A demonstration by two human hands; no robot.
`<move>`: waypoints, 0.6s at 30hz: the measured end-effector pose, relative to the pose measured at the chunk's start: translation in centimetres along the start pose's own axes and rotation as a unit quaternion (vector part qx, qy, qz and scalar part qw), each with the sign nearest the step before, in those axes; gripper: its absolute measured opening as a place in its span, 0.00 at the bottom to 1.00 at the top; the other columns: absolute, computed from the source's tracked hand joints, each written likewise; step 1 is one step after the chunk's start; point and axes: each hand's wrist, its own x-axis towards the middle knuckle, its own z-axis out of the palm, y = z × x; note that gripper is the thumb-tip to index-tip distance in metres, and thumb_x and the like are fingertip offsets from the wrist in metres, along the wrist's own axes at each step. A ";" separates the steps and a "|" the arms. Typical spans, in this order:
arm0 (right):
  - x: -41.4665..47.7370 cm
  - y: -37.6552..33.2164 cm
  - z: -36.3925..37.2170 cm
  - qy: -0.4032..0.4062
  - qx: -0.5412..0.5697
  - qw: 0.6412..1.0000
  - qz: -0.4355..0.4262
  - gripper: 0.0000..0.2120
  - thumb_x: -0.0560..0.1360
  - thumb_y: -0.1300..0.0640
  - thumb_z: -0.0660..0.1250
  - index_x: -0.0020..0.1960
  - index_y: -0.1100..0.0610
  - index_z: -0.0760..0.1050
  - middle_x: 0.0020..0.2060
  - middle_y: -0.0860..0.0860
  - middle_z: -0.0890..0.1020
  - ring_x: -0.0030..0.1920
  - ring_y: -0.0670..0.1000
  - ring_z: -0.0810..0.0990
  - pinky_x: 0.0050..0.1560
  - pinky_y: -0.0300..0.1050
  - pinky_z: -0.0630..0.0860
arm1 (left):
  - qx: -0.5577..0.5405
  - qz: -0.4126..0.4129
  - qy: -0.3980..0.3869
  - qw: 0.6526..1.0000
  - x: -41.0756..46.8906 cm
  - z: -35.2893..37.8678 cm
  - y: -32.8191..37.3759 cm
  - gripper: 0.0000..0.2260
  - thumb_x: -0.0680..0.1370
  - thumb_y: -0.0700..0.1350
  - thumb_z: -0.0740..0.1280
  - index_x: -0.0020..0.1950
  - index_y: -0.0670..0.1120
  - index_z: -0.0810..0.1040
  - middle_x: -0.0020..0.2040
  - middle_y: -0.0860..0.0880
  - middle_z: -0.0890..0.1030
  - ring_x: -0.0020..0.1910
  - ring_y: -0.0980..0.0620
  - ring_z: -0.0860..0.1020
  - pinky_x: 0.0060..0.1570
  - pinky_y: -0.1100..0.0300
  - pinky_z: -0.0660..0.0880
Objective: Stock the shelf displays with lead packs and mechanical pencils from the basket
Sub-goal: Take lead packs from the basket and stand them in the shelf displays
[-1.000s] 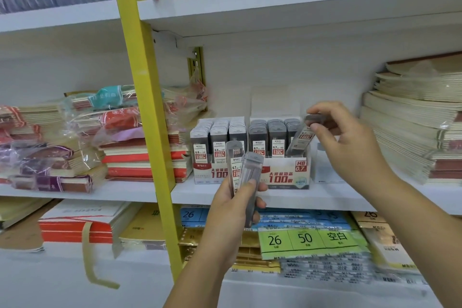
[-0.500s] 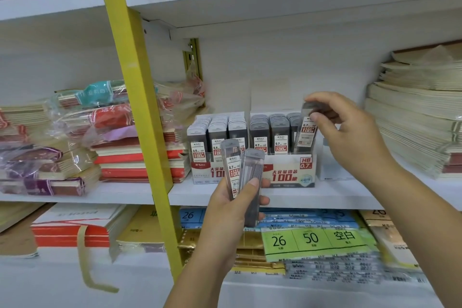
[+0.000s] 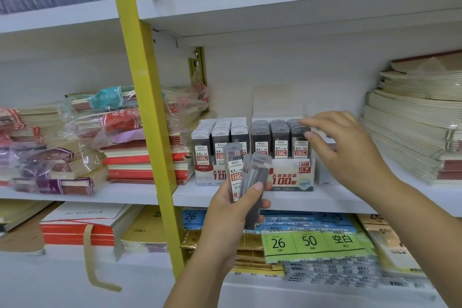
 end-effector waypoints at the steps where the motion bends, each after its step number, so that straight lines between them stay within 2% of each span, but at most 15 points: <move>1: -0.2 -0.9 -0.2 -0.019 0.052 0.998 0.013 0.13 0.77 0.53 0.64 0.60 0.50 0.79 0.49 0.43 0.80 0.48 0.37 0.72 0.48 0.29 0.66 | 0.001 0.002 -0.006 1.000 -0.2 0.0 0.1 0.19 0.68 0.58 0.72 0.59 0.58 0.79 0.53 0.52 0.86 0.45 0.53 0.85 0.40 0.63 0.79; 3: -0.7 -2.5 -0.2 -0.078 0.157 0.983 0.055 0.12 0.75 0.49 0.65 0.57 0.43 0.79 0.44 0.38 0.81 0.44 0.37 0.76 0.43 0.29 0.72 | 0.009 0.005 -0.017 1.000 -0.4 0.1 0.4 0.18 0.69 0.59 0.72 0.59 0.59 0.78 0.53 0.53 0.86 0.46 0.54 0.85 0.40 0.63 0.79; 5: -1.3 -3.7 0.3 -0.139 0.191 0.968 0.086 0.11 0.74 0.47 0.66 0.56 0.39 0.77 0.39 0.39 0.81 0.39 0.40 0.78 0.38 0.32 0.73 | 0.022 0.007 -0.028 0.999 -0.6 0.2 0.5 0.18 0.69 0.60 0.72 0.58 0.61 0.78 0.53 0.53 0.86 0.46 0.54 0.85 0.41 0.63 0.79; 7: -1.6 -4.2 0.8 -0.158 0.247 0.949 0.113 0.09 0.75 0.52 0.69 0.53 0.42 0.78 0.35 0.39 0.81 0.31 0.41 0.78 0.32 0.32 0.72 | 0.028 0.007 -0.035 0.999 -0.9 0.3 0.6 0.19 0.69 0.60 0.72 0.58 0.60 0.78 0.53 0.53 0.86 0.45 0.54 0.85 0.39 0.64 0.78; 9: -1.7 -4.5 1.1 -0.153 0.324 0.922 0.146 0.09 0.76 0.60 0.69 0.50 0.46 0.80 0.32 0.41 0.82 0.28 0.45 0.79 0.29 0.35 0.73 | 0.026 0.005 -0.040 0.999 -1.1 0.3 0.9 0.20 0.69 0.61 0.71 0.59 0.58 0.78 0.52 0.52 0.86 0.43 0.54 0.85 0.38 0.65 0.78; 14: -1.4 -4.7 1.1 -0.133 0.423 0.876 0.190 0.09 0.76 0.67 0.67 0.50 0.55 0.79 0.37 0.51 0.83 0.30 0.53 0.82 0.29 0.40 0.76 | 0.022 -0.024 -0.035 0.999 -1.4 -0.1 1.3 0.20 0.73 0.65 0.65 0.59 0.57 0.80 0.51 0.52 0.86 0.39 0.57 0.81 0.36 0.64 0.75; 18: -1.2 -4.5 1.1 -0.137 0.424 0.879 0.171 0.08 0.78 0.66 0.64 0.52 0.56 0.78 0.38 0.51 0.84 0.37 0.52 0.83 0.39 0.40 0.79 | 0.007 -0.029 -0.030 0.999 -1.4 -0.6 1.3 0.19 0.73 0.62 0.71 0.59 0.54 0.81 0.52 0.52 0.86 0.40 0.58 0.80 0.33 0.66 0.73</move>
